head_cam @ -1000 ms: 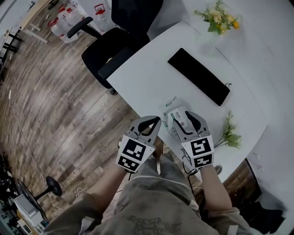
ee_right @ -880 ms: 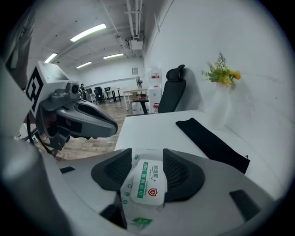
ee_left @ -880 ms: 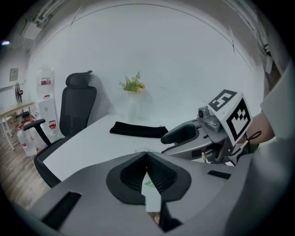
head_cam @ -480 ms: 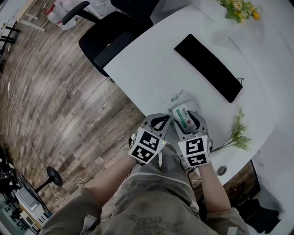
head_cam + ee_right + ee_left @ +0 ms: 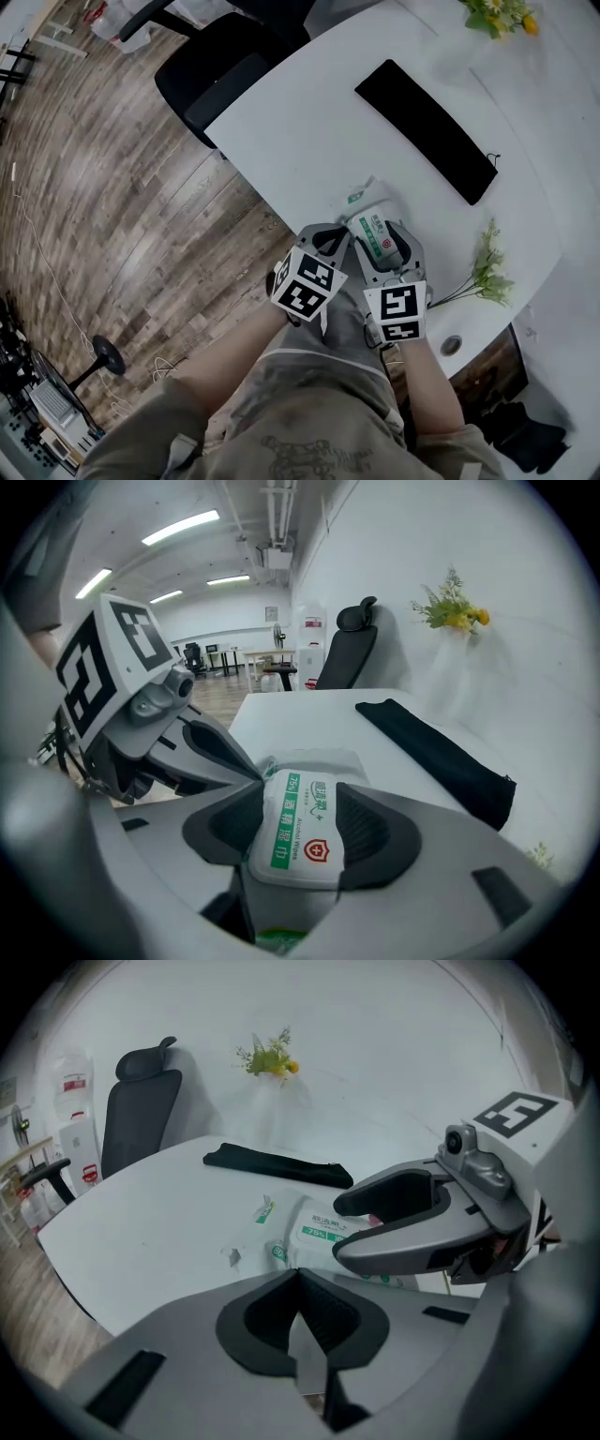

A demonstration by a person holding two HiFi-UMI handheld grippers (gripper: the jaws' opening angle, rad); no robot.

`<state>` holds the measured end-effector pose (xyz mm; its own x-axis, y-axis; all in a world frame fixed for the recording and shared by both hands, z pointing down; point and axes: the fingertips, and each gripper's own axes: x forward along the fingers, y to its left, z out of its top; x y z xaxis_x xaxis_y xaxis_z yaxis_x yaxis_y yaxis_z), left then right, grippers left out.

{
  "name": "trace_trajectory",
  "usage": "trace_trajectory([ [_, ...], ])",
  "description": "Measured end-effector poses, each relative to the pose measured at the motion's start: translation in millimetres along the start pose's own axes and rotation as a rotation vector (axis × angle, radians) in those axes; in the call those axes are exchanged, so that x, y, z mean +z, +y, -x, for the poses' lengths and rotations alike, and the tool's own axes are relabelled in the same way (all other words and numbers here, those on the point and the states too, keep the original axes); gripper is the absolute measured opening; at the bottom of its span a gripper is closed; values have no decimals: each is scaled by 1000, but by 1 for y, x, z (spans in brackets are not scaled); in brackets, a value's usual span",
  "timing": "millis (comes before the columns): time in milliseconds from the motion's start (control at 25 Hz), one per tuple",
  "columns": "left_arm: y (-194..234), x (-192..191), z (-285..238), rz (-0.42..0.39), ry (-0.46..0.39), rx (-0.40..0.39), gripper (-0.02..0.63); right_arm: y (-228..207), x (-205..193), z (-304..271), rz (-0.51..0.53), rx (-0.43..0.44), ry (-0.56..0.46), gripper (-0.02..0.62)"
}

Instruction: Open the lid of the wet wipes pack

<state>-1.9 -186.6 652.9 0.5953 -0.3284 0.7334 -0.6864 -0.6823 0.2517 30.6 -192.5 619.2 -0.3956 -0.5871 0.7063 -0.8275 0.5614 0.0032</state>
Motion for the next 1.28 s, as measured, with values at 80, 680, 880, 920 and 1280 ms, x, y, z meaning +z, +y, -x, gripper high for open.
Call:
trace_trajectory([
  [80, 0, 1, -2, 27, -2, -15, 17, -3, 2, 3, -23, -13, -14, 261],
  [680, 1, -5, -2, 22, 11, -22, 17, -90, 5, 25, -83, -135, -60, 57],
  [880, 5, -6, -1, 24, 5, -9, 17, -101, -15, 6, -162, -120, -28, 57],
  [920, 5, -6, -1, 25, 6, -9, 17, -101, -19, 2, -174, -111, -19, 57],
  [1280, 5, -6, 2, 44, 7, -18, 17, -101, -21, -2, -250, -73, -11, 46],
])
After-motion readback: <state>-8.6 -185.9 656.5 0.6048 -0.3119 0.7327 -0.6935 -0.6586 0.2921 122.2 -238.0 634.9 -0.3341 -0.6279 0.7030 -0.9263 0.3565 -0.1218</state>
